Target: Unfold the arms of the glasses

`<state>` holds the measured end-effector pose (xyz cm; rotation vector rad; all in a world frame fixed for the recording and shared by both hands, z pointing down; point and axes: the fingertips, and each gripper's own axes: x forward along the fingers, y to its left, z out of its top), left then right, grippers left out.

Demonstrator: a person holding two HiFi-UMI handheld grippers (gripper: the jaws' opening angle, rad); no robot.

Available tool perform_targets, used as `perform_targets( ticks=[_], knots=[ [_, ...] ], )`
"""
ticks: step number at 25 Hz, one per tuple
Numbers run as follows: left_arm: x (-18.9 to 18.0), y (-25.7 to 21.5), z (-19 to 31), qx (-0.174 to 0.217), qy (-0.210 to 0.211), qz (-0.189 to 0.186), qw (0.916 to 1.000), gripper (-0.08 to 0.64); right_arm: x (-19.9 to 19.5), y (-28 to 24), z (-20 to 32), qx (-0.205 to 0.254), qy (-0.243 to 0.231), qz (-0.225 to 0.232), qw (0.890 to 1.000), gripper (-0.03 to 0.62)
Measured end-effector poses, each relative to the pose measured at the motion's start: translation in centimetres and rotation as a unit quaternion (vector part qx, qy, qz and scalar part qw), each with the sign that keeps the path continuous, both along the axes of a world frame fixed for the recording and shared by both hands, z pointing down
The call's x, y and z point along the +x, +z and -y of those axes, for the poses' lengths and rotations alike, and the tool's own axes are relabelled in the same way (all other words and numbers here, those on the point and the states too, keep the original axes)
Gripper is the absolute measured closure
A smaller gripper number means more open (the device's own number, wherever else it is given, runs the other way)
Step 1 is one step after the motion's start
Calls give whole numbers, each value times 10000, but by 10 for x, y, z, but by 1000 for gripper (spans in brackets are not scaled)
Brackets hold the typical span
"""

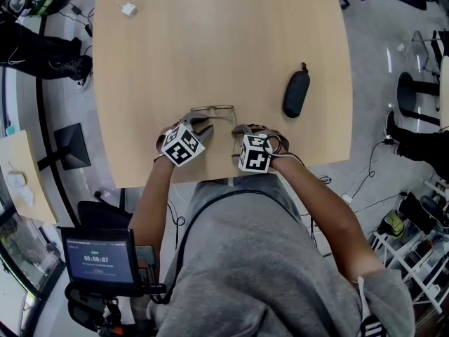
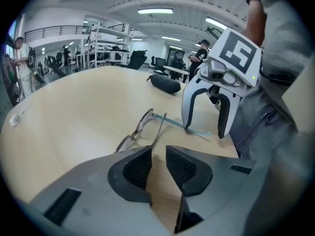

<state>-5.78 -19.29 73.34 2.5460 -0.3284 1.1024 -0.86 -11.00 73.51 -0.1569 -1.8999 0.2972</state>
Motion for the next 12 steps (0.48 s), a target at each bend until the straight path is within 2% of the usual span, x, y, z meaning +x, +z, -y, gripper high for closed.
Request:
perform_targets(
  ticks=[3, 5, 8, 12],
  knots=[
    [23, -23, 8, 544, 205, -172, 9982, 492, 0, 0, 1, -14, 7, 24, 10000, 279],
    [40, -23, 12, 710, 472, 24, 9964, 492, 0, -1, 2, -36, 23, 30, 10000, 279],
    [49, -3, 8, 636, 927, 584, 9919, 492, -1, -1, 2, -82, 34, 51, 9999, 279],
    [52, 10, -4, 342, 1286, 834, 9876, 492, -3, -3, 4, -104, 106, 78, 9999, 279]
  ],
)
